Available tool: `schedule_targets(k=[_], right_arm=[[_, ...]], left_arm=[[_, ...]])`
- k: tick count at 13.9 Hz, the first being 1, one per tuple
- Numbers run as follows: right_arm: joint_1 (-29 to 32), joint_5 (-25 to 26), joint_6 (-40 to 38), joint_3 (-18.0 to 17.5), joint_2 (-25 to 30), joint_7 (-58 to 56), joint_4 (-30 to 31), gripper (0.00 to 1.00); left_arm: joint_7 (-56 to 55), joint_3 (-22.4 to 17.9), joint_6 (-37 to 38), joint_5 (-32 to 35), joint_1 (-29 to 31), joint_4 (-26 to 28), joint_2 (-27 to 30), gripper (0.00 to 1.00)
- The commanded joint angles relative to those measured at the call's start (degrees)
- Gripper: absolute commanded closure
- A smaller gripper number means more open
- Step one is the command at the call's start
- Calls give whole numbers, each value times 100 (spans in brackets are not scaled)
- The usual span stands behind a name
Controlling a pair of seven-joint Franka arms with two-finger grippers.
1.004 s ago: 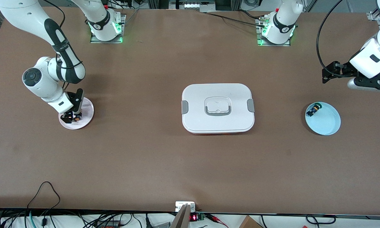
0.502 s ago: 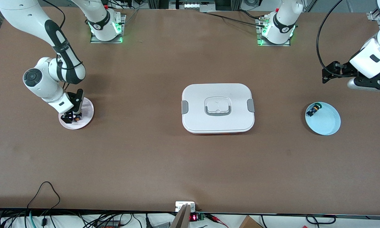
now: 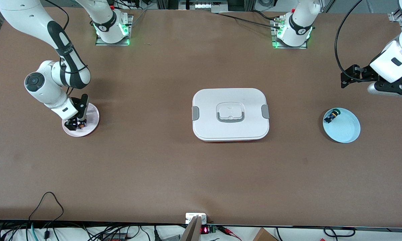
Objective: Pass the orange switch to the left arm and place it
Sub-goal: 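Lower the right gripper around the orange switch and close it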
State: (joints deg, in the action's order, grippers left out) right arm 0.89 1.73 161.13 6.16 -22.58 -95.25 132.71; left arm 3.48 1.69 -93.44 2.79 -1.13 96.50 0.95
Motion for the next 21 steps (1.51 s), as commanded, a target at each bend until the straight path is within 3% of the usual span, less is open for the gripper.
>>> schedule_targets(k=[1, 7, 10, 12, 17, 21], right_arm=[[96, 56, 121, -141, -18, -90, 62, 0], [96, 56, 209, -141, -45, -90, 53, 0], [96, 56, 209, -141, -45, -90, 53, 7], [96, 56, 209, -141, -45, -107, 53, 21], [96, 56, 209, -141, -45, -213, 53, 74], [79, 56, 209, -141, -36, -213, 44, 91]], left_arm=[[-23, -37, 45, -68, -27, -17, 10, 0], [-23, -37, 46, -68, -27, -17, 10, 0], [-23, -37, 46, -68, -27, -17, 10, 0], [-23, -37, 54, -68, -27, -17, 10, 0], [-23, -37, 54, -68, -27, -17, 10, 0], [-23, -37, 72, -68, -27, -17, 10, 0]])
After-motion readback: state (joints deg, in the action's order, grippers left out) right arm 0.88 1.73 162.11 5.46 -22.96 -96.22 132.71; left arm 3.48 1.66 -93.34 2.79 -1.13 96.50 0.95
